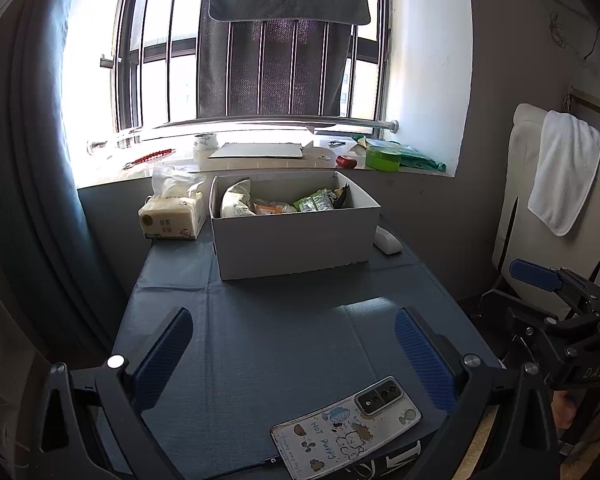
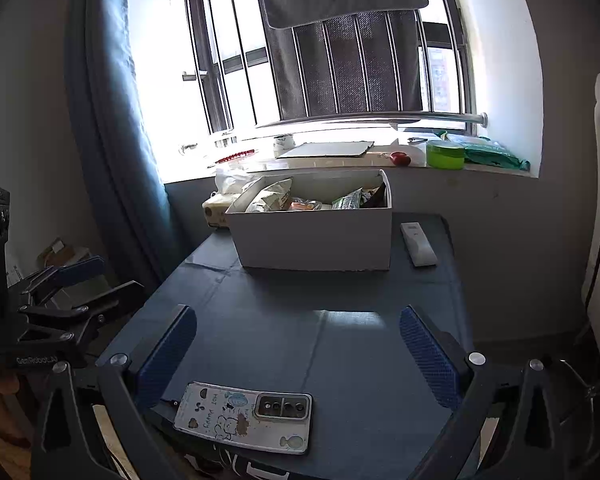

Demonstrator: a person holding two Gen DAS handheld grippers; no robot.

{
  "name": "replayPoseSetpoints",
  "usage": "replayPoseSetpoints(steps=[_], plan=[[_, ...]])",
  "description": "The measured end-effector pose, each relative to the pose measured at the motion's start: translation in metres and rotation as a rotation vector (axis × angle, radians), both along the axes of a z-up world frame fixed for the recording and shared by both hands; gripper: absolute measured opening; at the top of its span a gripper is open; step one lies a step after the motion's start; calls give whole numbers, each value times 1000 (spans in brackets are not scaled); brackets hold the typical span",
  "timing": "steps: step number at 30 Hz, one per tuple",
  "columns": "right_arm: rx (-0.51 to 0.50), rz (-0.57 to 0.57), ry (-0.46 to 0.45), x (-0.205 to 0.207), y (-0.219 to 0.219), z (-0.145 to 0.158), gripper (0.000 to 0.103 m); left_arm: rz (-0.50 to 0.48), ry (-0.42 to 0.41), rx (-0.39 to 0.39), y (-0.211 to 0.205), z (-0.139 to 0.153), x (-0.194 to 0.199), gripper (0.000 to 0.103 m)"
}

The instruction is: Organize snacks

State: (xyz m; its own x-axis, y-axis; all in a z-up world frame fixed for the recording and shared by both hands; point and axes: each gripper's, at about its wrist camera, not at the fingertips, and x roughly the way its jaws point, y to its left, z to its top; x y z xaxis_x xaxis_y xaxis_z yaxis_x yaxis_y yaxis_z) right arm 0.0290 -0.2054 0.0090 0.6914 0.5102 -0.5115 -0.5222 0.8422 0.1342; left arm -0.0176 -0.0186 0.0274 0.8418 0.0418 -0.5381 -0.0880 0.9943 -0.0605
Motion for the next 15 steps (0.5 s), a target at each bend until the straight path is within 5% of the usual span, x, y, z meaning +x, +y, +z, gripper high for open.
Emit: replayPoseSetpoints(steps=[15], plan=[[11,4,7,0,-1,-1,103,-1,10,-2,-2,-2,1,103]])
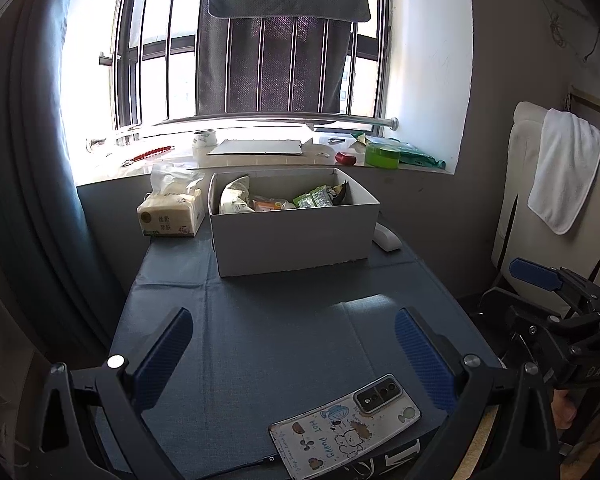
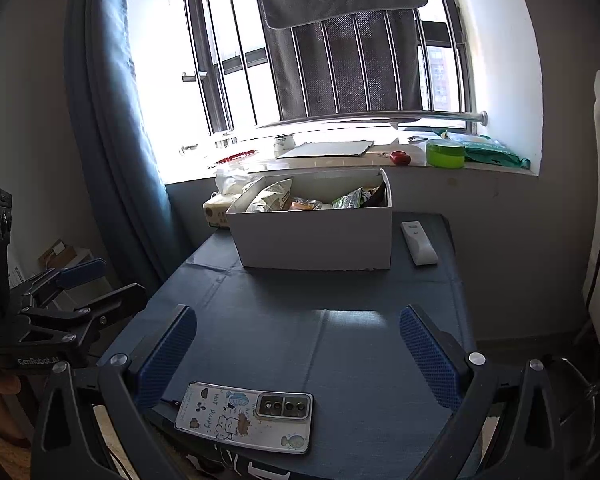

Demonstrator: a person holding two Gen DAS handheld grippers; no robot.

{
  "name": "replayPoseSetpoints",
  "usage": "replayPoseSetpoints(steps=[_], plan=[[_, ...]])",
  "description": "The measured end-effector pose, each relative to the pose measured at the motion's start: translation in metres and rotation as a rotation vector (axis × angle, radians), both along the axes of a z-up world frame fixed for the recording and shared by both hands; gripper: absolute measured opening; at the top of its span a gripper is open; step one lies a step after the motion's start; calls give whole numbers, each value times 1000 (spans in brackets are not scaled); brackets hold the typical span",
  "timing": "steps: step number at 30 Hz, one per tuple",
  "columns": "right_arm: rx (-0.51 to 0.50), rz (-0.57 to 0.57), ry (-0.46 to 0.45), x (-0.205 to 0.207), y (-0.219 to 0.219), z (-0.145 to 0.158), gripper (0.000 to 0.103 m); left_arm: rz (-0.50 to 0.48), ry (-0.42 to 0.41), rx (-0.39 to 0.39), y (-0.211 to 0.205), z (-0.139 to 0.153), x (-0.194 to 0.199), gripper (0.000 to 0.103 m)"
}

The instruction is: Organize snacks

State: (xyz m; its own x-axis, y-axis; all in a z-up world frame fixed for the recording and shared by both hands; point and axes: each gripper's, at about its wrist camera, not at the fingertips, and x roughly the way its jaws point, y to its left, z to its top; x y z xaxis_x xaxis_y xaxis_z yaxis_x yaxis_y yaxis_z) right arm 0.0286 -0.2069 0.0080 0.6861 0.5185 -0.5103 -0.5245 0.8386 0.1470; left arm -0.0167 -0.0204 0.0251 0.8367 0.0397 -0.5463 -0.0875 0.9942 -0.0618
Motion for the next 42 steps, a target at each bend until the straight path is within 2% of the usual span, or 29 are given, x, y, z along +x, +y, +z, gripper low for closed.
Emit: replayPoseSetpoints(steps=[42], plan=[[3,13,11,-1,-1,-2,103,3,7,-11,1,-4,-2,103]])
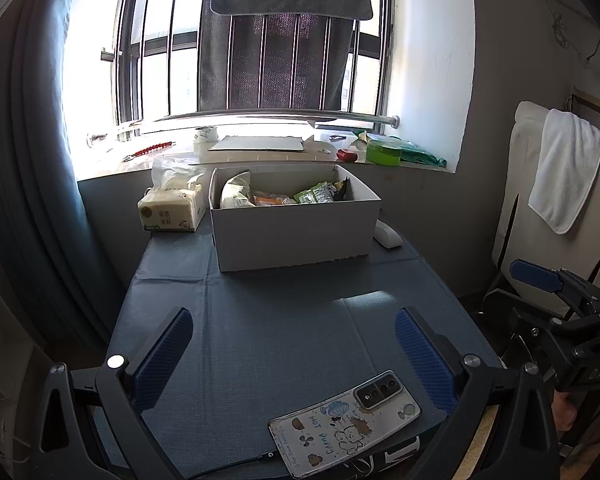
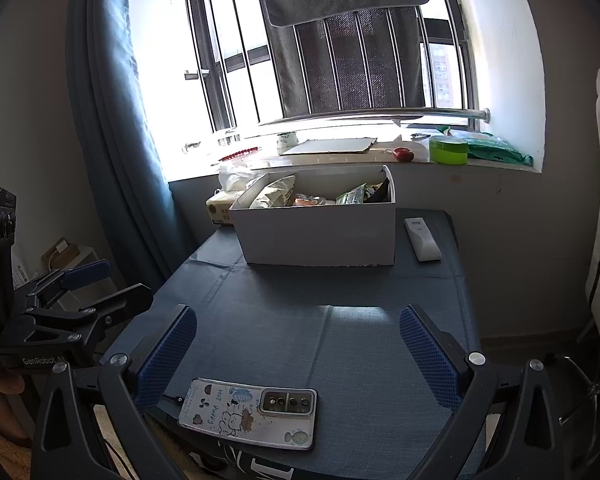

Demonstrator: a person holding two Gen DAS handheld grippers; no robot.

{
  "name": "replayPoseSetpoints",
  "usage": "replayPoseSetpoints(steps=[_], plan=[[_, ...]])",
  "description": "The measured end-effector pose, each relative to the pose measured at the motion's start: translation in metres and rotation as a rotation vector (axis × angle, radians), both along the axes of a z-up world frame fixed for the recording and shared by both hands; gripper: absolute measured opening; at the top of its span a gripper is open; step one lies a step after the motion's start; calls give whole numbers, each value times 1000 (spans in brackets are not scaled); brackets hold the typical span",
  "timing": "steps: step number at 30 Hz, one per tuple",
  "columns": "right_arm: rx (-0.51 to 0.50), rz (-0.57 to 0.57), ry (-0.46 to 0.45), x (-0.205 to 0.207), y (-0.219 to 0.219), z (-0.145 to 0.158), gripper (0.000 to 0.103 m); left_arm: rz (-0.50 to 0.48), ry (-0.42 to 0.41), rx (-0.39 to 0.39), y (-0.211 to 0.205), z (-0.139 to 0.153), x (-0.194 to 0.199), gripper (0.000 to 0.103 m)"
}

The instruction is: Organize snacks

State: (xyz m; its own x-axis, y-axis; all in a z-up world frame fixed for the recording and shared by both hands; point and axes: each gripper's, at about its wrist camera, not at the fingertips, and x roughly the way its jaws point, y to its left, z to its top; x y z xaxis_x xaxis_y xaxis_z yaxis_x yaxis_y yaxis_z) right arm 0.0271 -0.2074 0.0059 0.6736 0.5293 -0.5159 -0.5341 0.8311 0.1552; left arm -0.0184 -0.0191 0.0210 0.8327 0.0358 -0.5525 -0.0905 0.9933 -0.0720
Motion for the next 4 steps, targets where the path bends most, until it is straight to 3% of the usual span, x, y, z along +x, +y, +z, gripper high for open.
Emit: replayPoseSetpoints(steps=[4], plan=[[-1,1,2,1,1,-1,103,-19,-8,-11,0,1,-2,103]])
